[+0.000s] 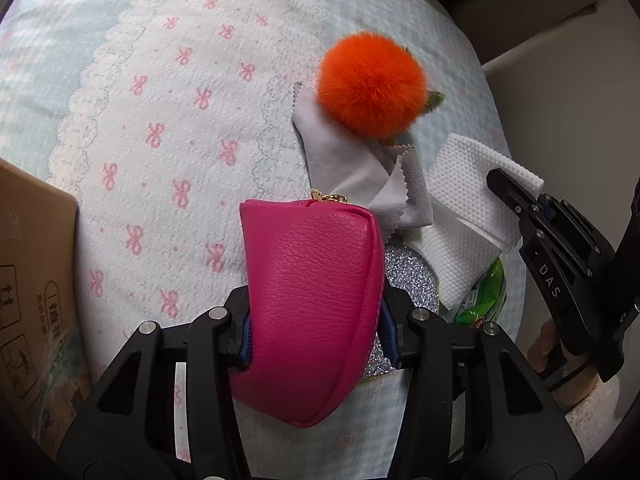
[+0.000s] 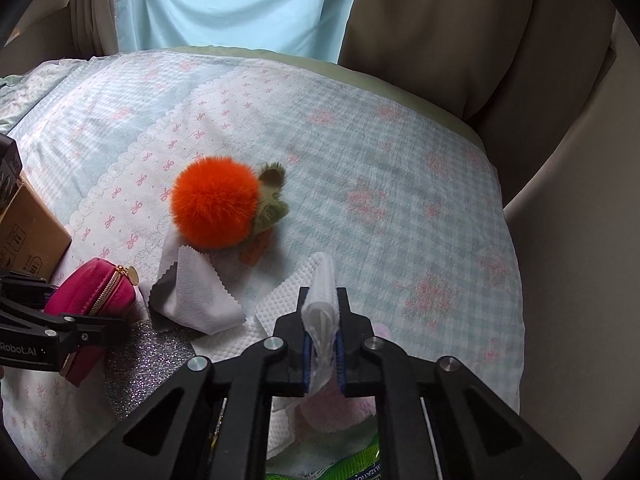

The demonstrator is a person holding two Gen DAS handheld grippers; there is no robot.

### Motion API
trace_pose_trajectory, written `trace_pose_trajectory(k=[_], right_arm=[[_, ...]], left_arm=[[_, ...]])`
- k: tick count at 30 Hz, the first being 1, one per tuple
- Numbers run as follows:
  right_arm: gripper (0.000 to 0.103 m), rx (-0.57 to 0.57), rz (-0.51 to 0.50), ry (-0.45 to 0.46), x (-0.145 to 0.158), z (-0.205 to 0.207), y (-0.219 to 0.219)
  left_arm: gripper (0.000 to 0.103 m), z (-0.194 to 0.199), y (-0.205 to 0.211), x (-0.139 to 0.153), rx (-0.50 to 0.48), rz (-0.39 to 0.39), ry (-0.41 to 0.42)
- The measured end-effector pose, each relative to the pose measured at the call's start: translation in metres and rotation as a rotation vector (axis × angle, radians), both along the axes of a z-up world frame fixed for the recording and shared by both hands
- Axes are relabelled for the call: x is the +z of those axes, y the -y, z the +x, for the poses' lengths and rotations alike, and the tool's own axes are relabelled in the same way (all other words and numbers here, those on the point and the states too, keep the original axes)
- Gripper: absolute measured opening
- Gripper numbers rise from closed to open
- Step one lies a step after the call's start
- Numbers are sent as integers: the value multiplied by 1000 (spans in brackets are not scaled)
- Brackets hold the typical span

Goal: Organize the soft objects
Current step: 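Carry the pink pouch and white towel over the cardboard box with both tools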

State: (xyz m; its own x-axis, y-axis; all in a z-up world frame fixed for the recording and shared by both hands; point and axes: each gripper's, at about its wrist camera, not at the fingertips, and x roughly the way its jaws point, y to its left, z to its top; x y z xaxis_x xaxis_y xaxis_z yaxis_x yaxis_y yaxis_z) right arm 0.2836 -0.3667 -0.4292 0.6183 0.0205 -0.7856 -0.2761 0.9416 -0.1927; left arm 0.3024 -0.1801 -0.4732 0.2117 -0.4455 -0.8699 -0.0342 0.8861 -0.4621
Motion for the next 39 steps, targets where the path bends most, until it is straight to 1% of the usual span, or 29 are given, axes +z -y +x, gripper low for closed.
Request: trace_pose_trajectory(k=[3, 7, 12, 17, 21, 26, 30, 33, 35, 39], right_arm=[[9, -12, 14, 13, 7, -5, 0], [9, -32, 35, 29, 21, -14, 1], [9, -55, 53, 65, 50, -31, 1], [9, -78, 60, 111, 92, -54, -1], [9, -91, 65, 137, 130, -77, -6], [8, -115, 90, 161, 179, -107, -19], [8, -129, 138, 160, 210, -129, -40], [9, -132, 182, 148, 229, -143, -65], [9, -135, 213, 139, 240, -149, -85], [9, -112, 236, 128, 255, -159, -136]], left_arm=[[41, -1, -4, 6, 9, -1, 7], [40, -7, -13, 20, 12, -4, 27], [39, -15, -15, 51, 7, -5, 67], [39, -29, -20, 95, -14, -13, 137], [39, -40, -24, 140, -10, 1, 195], [39, -62, -47, 199, -7, 30, 259], [39, -80, -73, 240, -1, 82, 292], [39, -96, -99, 264, 1, 143, 305], [39, -107, -117, 275, -10, 169, 313], [39, -126, -159, 286, -27, 217, 307]])
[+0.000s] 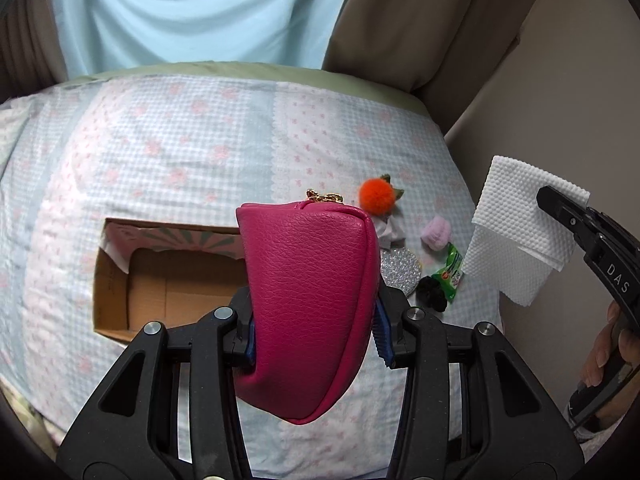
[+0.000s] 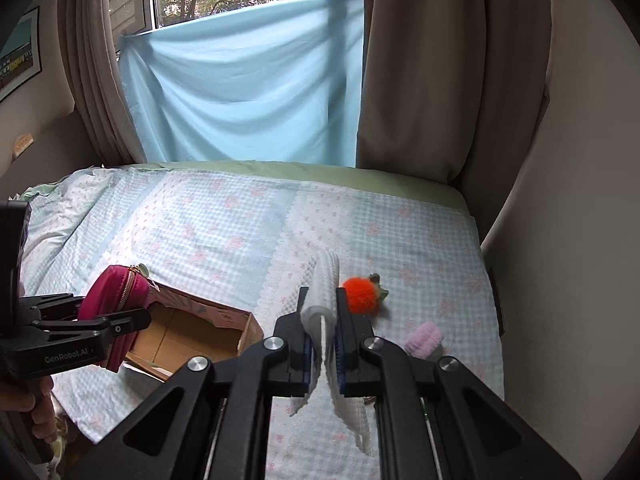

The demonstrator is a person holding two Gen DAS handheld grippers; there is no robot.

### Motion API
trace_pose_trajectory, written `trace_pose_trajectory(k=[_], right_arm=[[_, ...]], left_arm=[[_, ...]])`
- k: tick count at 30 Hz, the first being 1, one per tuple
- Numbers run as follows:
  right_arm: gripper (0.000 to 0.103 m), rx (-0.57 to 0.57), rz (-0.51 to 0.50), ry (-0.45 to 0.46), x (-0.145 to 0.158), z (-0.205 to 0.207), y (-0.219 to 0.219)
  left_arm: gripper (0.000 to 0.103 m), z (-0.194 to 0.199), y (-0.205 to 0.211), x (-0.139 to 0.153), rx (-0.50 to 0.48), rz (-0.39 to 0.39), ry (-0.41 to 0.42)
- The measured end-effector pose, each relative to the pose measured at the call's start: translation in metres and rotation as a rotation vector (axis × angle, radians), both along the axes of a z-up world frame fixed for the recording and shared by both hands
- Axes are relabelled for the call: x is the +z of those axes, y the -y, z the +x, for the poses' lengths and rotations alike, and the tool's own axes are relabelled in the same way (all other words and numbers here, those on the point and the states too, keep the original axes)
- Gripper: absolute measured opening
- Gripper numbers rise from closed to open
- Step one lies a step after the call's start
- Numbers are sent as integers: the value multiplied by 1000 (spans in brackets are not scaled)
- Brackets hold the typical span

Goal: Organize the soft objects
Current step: 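Carry the pink pouch and white towel over the cardboard box with both tools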

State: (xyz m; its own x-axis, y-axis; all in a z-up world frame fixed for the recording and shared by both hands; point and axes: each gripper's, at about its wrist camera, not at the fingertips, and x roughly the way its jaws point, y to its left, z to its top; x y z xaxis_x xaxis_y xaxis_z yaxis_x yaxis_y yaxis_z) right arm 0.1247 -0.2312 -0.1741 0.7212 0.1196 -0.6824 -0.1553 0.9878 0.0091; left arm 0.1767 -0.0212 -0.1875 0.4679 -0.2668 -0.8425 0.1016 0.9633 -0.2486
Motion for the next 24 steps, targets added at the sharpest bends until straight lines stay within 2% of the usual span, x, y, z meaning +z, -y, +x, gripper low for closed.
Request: trace_pose_trajectory(k=[5, 9, 11, 14, 17, 21, 24], right_arm=[[9, 32, 51, -32, 2, 1, -68], [9, 26, 109, -68, -9, 11, -111], [9, 6, 104, -85, -17, 16, -136], [9, -23, 140, -132, -34, 26, -164], [9, -60, 259, -196, -53, 36, -181], [9, -104, 363, -294, -90, 53, -194], [9, -137, 405, -363, -118, 68, -195]], left_arm=[[39, -13, -59, 3, -26, 26, -18], [39, -11, -103, -11, -59, 67, -42], [39, -6, -125, -22, -74, 86, -62], [39, 4, -154, -42, -95, 89, -106], [39, 14, -173, -62, -132, 130, -145], [39, 29, -185, -88, -190, 172, -175], [39, 40, -191, -111, -221, 171, -209]])
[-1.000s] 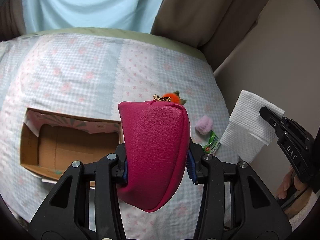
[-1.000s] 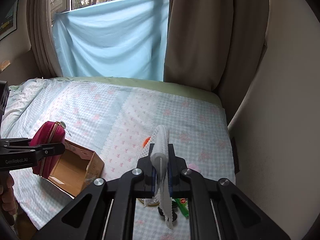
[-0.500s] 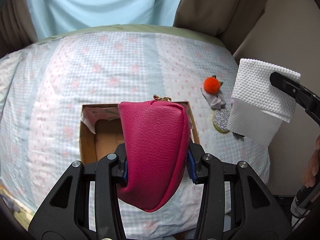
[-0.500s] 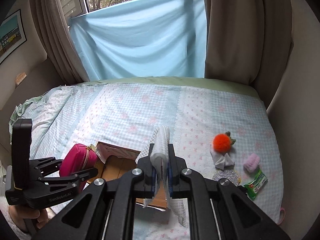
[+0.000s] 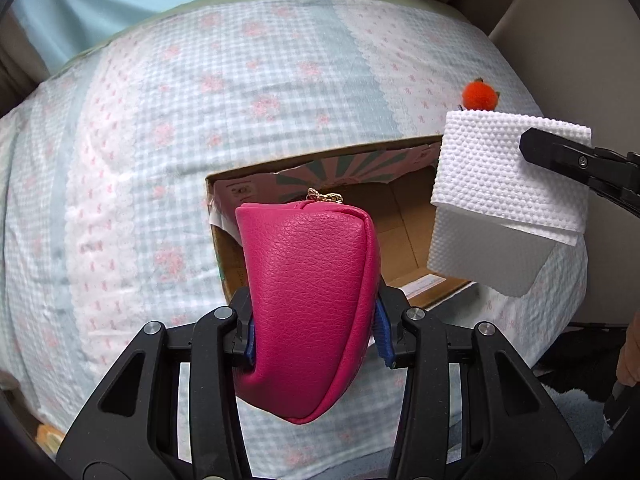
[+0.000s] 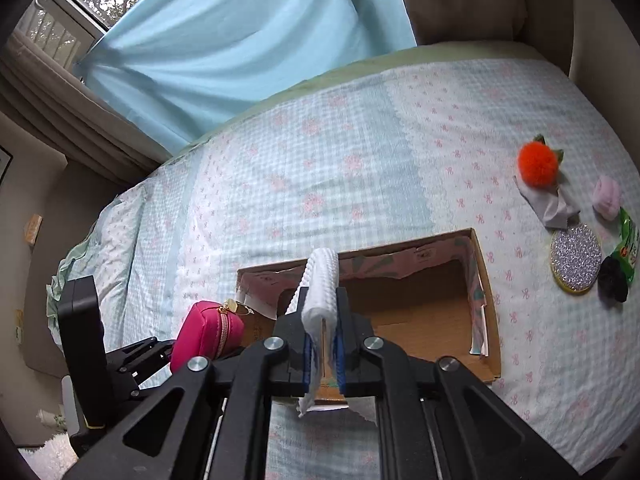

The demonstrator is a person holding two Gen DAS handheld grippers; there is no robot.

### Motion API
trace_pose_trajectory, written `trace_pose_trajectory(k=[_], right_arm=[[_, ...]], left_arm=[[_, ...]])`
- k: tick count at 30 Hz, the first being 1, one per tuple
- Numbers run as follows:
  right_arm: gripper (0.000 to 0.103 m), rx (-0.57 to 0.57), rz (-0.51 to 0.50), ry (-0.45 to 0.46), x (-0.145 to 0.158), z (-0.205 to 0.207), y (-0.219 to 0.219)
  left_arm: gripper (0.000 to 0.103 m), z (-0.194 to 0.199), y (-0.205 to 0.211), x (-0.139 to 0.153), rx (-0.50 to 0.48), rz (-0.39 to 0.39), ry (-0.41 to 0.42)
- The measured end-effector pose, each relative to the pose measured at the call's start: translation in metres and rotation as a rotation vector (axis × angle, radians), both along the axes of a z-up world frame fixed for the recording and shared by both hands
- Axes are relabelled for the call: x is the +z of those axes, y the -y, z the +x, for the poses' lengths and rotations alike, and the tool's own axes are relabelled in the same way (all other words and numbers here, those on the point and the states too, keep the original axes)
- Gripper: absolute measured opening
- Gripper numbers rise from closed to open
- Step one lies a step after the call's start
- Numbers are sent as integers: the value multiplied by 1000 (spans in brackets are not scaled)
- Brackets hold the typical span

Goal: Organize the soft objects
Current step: 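Carry the pink pouch and white towel over the cardboard box with both tools, then open both tools to drop the pouch and towel into the box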

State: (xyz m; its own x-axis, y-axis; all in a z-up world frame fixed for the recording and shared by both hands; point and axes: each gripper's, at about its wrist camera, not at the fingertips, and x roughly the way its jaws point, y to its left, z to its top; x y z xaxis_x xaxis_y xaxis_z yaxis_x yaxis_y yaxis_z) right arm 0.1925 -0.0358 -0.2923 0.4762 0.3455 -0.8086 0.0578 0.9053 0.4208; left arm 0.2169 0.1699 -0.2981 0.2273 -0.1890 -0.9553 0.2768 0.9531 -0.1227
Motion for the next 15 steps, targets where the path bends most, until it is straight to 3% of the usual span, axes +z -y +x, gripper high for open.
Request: trace_pose_trajectory(k=[7, 15], right_arm=[[9, -53, -34, -163, -55, 30, 6], [9, -4, -72, -236, -78, 52, -12]], left_arm=[[39, 28, 8, -54, -57, -40, -111], [39, 37, 21, -84, -97, -3, -145]])
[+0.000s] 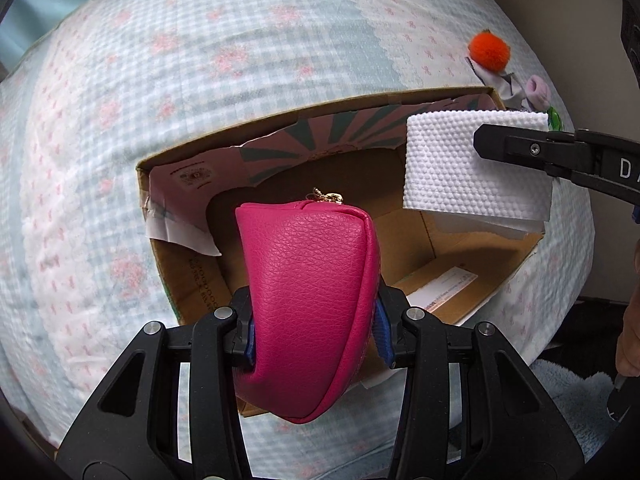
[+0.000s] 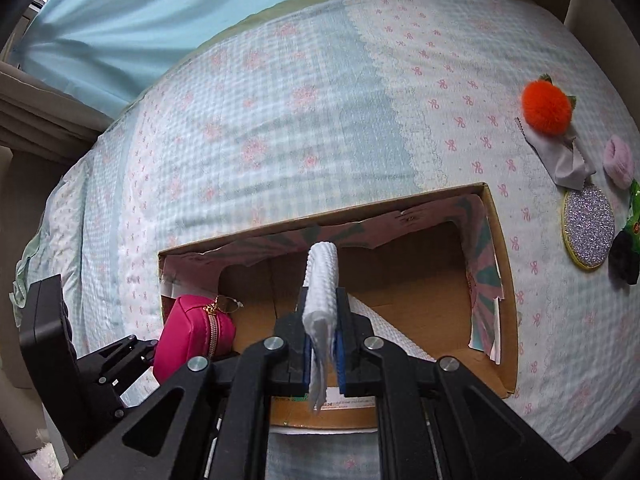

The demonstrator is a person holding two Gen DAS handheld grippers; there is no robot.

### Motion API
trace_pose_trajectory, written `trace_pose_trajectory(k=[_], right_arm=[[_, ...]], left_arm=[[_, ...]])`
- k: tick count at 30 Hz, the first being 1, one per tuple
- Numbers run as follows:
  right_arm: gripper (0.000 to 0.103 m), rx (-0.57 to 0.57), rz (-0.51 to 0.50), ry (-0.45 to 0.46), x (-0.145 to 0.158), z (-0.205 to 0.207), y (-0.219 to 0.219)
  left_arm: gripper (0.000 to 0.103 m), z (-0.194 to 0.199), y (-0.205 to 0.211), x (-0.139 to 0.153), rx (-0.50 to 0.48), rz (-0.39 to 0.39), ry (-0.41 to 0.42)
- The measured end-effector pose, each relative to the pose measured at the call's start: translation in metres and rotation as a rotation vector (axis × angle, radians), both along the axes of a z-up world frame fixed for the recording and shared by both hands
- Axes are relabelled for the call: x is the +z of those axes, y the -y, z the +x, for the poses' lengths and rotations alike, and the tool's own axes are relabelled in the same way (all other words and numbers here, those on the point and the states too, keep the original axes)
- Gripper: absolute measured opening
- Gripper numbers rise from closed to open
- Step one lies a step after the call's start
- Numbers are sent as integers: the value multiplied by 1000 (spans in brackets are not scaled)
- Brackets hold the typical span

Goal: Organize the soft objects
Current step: 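Open both tools to drop the pouch and towel into the box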

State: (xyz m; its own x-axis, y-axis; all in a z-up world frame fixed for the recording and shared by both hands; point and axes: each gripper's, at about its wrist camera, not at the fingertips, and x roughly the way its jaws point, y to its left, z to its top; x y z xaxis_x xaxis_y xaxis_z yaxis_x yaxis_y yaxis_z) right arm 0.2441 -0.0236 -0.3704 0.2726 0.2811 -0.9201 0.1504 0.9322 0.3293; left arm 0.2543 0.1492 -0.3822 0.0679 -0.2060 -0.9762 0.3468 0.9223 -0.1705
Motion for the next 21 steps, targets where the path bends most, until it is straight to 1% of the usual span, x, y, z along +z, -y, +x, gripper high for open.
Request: trace_pose_trajectory(k=[1, 3, 4, 5, 6, 7, 8, 9, 10, 12, 13, 17, 21], right_arm=[[9, 4, 12, -4, -2, 2, -2], [9, 8, 49, -26, -9, 4, -3], [9, 3, 53, -38, -13, 6, -4], [9, -2, 50, -42, -16, 6, -4], [10, -5, 44, -50, -19, 6, -3], [15, -13, 29, -60, -22, 5, -2], [42, -29, 21, -62, -23, 4, 1], [96, -43, 26, -60, -25, 2, 4], [102, -61, 27, -55, -25, -1, 7], [103, -91, 16, -47, -25, -4, 11], [103, -91, 7, -49, -25, -5, 12], [103, -64, -21, -24, -17, -8, 10], [103, -43, -18, -7, -9, -14, 7]], left_arm=[[39, 1, 0, -3, -7, 12, -1], [44, 3, 1, -6, -21, 17, 1], [56, 3, 2, -6, -30, 25, 10], [83, 3, 4, -6, -44, 44, 23], [95, 4, 6, -7, -58, 63, 31], [103, 4, 8, -6, -68, 73, 38], [103, 3, 8, -3, -75, 63, 52], [103, 2, 8, 0, -79, 53, 69], [103, 1, 8, 2, -82, 56, 76], [103, 0, 9, 2, -84, 65, 67], [103, -1, 8, 2, -82, 54, 63], [103, -5, 5, 8, -63, 44, 64], [103, -9, 3, 18, -49, 48, 84]])
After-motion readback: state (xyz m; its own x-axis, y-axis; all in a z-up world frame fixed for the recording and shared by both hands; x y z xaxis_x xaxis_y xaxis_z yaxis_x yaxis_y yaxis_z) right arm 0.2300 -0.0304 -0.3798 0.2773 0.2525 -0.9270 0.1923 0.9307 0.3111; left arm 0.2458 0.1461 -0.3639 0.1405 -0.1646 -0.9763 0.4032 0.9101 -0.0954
